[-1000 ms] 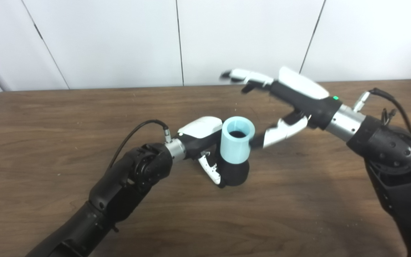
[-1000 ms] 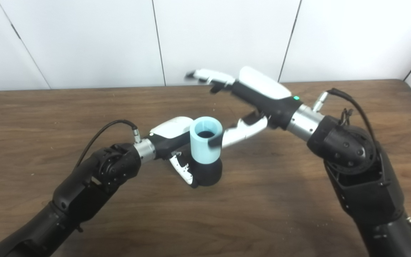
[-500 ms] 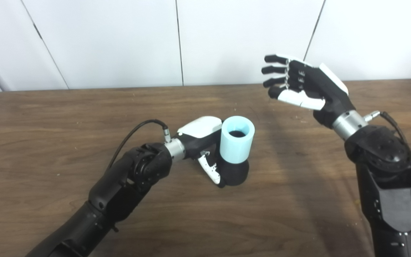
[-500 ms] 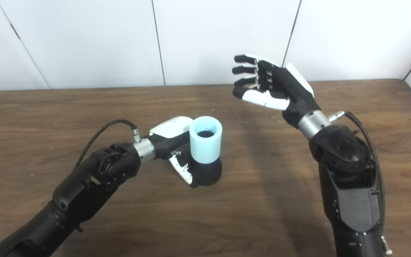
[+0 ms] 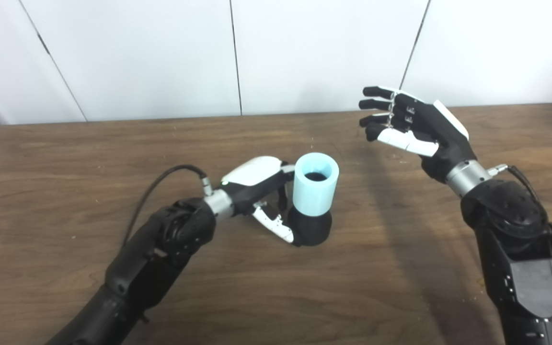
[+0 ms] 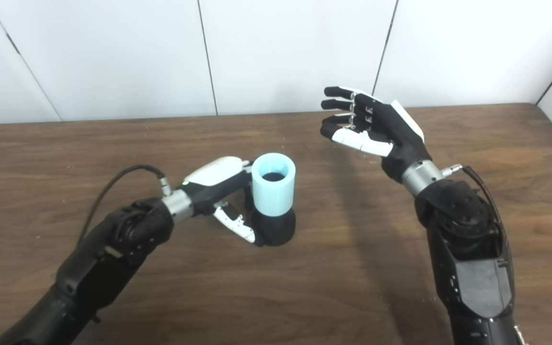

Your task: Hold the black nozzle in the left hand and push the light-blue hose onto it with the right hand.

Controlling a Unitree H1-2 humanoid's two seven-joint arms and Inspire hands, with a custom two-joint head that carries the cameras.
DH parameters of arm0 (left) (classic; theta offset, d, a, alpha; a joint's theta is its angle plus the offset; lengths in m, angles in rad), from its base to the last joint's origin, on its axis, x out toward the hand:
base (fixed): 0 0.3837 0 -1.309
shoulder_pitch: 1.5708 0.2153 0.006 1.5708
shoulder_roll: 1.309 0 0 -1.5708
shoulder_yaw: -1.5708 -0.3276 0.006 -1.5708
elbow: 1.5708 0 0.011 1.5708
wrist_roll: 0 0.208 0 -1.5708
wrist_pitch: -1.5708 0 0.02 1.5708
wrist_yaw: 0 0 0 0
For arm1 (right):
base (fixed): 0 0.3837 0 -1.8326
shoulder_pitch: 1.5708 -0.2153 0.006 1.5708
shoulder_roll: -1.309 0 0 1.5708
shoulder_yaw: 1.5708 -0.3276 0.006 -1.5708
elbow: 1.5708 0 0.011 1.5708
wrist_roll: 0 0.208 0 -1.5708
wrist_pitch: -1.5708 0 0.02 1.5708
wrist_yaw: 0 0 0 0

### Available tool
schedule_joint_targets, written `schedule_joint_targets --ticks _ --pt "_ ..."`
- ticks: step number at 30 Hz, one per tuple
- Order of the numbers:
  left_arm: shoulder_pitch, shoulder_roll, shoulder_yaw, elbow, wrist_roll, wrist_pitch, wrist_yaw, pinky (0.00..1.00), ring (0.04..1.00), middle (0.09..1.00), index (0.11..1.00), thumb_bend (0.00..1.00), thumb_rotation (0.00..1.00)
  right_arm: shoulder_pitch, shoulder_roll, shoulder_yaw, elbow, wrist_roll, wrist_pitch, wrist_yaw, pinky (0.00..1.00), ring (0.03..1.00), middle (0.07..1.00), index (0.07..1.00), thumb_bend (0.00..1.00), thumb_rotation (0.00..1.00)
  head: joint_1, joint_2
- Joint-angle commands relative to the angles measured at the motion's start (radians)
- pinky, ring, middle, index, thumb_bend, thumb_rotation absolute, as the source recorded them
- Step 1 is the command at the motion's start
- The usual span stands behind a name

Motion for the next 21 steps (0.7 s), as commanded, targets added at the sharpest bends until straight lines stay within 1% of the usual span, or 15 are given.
schedule_joint_targets --ticks 1,5,8,11,12,13,14,15,16,17,18,19,21 --pt "-0.013 0.04 0.045 -0.015 0.028 0.026 0.031 1.0 1.0 1.0 1.0 1.0 0.37 -0.02 -0.023 -0.003 -0.021 0.021 -0.001 -0.014 0.57 0.69 0.785 0.812 0.56 0.34 0.001 0.001" --pt "-0.001 0.039 0.102 -0.032 0.007 0.041 0.047 1.0 1.0 1.0 1.0 1.0 0.36 -0.013 -0.031 0.004 -0.02 0.02 -0.001 -0.019 0.57 0.699 0.788 0.815 0.56 0.34 0.002 0.001" --pt "0.007 0.04 0.132 -0.042 0.001 0.044 0.051 1.0 1.0 1.0 1.0 1.0 0.34 -0.013 -0.035 0.007 -0.021 0.022 -0.001 -0.023 0.56 0.701 0.788 0.816 0.56 0.34 -0.002 0.0" --pt "0.019 0.046 0.172 -0.055 -0.02 0.045 0.059 1.0 1.0 1.0 1.0 1.0 0.29 -0.01 -0.037 0.012 -0.028 0.024 0.0 -0.028 0.56 0.7 0.788 0.815 0.56 0.34 -0.001 0.0" --pt "0.03 0.035 0.21 -0.061 -0.066 0.045 0.07 1.0 1.0 0.995 0.991 0.97 0.26 -0.006 -0.035 0.013 -0.031 0.022 -0.001 -0.031 0.56 0.698 0.788 0.815 0.56 0.34 0.002 -0.001" --pt "0.038 0.026 0.237 -0.065 -0.099 0.044 0.078 1.0 1.0 0.983 0.974 0.9 0.2 -0.003 -0.034 0.014 -0.033 0.02 -0.002 -0.033 0.56 0.694 0.788 0.815 0.56 0.34 0.002 -0.001" --pt "0.047 0.016 0.264 -0.068 -0.132 0.042 0.089 1.0 1.0 0.977 0.965 0.87 0.18 0.0 -0.033 0.014 -0.035 0.019 -0.001 -0.035 0.56 0.691 0.788 0.815 0.56 0.34 0.004 -0.007" --pt "0.065 -0.015 0.307 -0.074 -0.179 0.042 0.12 0.99 0.985 0.956 0.938 0.82 0.15 0.004 -0.026 0.01 -0.034 0.021 -0.002 -0.039 0.56 0.689 0.788 0.815 0.56 0.34 0.004 -0.008" --pt "0.077 -0.037 0.334 -0.078 -0.207 0.042 0.139 0.89 0.908 0.88 0.859 0.73 0.08 0.007 -0.022 0.008 -0.033 0.022 -0.002 -0.043 0.56 0.685 0.788 0.815 0.56 0.32 0.004 -0.008" --pt "0.087 -0.058 0.359 -0.082 -0.232 0.043 0.158 0.82 0.859 0.833 0.809 0.67 0.04 0.01 -0.018 0.005 -0.032 0.024 -0.002 -0.046 0.56 0.682 0.788 0.815 0.55 0.31 0.001 -0.007" --pt "0.104 -0.098 0.398 -0.093 -0.281 0.05 0.187 0.78 0.826 0.803 0.781 0.64 0.02 0.013 -0.009 -0.001 -0.029 0.028 -0.003 -0.053 0.57 0.681 0.788 0.815 0.55 0.31 0.001 -0.007" --pt "0.114 -0.123 0.422 -0.1 -0.313 0.054 0.204 0.7 0.749 0.736 0.732 0.59 0.01 0.014 -0.003 -0.004 -0.028 0.031 -0.004 -0.058 0.57 0.68 0.788 0.814 0.55 0.3 0.001 -0.007" --pt "0.134 -0.18 0.473 -0.112 -0.391 0.069 0.236 0.65 0.71 0.7 0.712 0.56 0.0 0.019 0.011 -0.016 -0.028 0.039 -0.006 -0.072 0.57 0.682 0.787 0.81 0.54 0.3 -0.001 -0.016"
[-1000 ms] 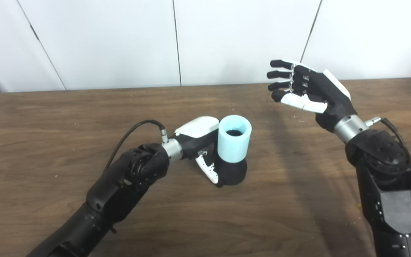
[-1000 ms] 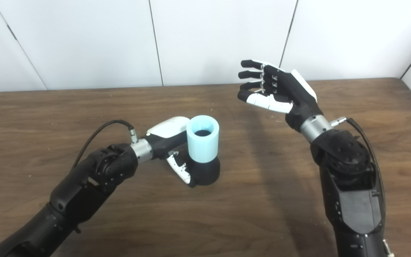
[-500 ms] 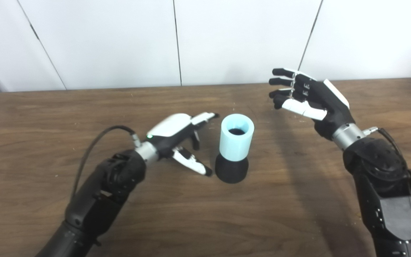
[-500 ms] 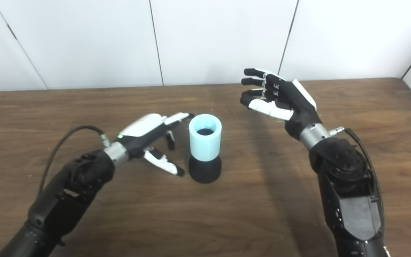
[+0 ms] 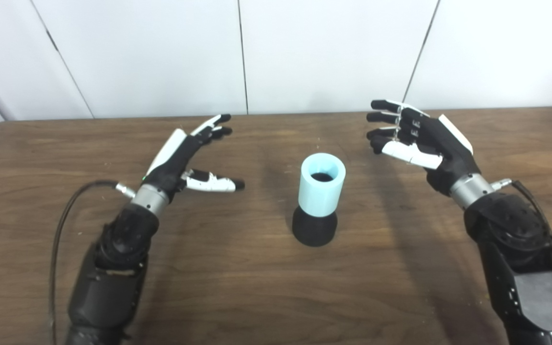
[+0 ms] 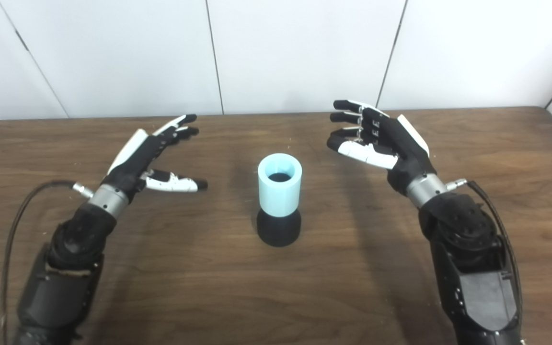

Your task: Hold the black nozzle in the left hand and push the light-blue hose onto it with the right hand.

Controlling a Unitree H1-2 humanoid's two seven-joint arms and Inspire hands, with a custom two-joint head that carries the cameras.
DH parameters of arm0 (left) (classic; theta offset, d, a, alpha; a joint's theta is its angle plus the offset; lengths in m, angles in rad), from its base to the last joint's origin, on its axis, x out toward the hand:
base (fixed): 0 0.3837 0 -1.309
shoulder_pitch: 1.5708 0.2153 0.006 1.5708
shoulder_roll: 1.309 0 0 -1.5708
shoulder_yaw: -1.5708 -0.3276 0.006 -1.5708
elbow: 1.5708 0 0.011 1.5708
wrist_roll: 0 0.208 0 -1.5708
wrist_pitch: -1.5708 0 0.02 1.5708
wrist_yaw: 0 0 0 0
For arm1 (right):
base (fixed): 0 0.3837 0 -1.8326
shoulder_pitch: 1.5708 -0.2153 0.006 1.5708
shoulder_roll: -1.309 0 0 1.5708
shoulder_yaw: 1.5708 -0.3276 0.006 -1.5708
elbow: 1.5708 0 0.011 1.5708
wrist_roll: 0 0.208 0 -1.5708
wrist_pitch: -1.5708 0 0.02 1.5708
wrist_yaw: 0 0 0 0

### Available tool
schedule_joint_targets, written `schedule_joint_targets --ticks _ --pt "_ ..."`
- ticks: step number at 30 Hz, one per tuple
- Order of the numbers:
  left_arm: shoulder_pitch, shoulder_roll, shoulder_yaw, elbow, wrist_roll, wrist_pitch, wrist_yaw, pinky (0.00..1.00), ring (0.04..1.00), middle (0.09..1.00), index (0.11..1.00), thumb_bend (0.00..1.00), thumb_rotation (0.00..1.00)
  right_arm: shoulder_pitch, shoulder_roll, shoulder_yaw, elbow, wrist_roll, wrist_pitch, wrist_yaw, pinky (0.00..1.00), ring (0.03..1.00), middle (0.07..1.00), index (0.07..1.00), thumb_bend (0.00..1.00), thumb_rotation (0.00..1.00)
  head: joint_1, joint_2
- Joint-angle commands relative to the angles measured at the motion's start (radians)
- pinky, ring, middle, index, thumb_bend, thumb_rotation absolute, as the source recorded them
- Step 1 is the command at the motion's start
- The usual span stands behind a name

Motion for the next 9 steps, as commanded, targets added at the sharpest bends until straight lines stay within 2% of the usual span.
schedule_joint_targets --ticks 1,6,9 --pt "-0.016 -0.047 0.04 -0.041 -0.096 0.008 0.041 0.64 0.698 0.688 0.707 0.55 0.0 -0.024 0.008 -0.024 -0.032 0.026 -0.006 -0.022 0.57 0.683 0.787 0.808 0.55 0.31 -0.001 0.001" --pt "0.0 -0.107 0.106 -0.068 -0.267 0.079 0.042 0.59 0.67 0.666 0.702 0.54 0.0 -0.016 0.044 -0.059 -0.036 0.054 -0.006 -0.056 0.57 0.693 0.785 0.801 0.55 0.32 -0.007 -0.016" --pt "0.005 -0.118 0.126 -0.087 -0.352 0.12 0.03 0.63 0.684 0.677 0.705 0.54 0.0 -0.006 0.061 -0.078 -0.029 0.065 -0.015 -0.071 0.57 0.694 0.776 0.789 0.56 0.32 -0.01 -0.022"
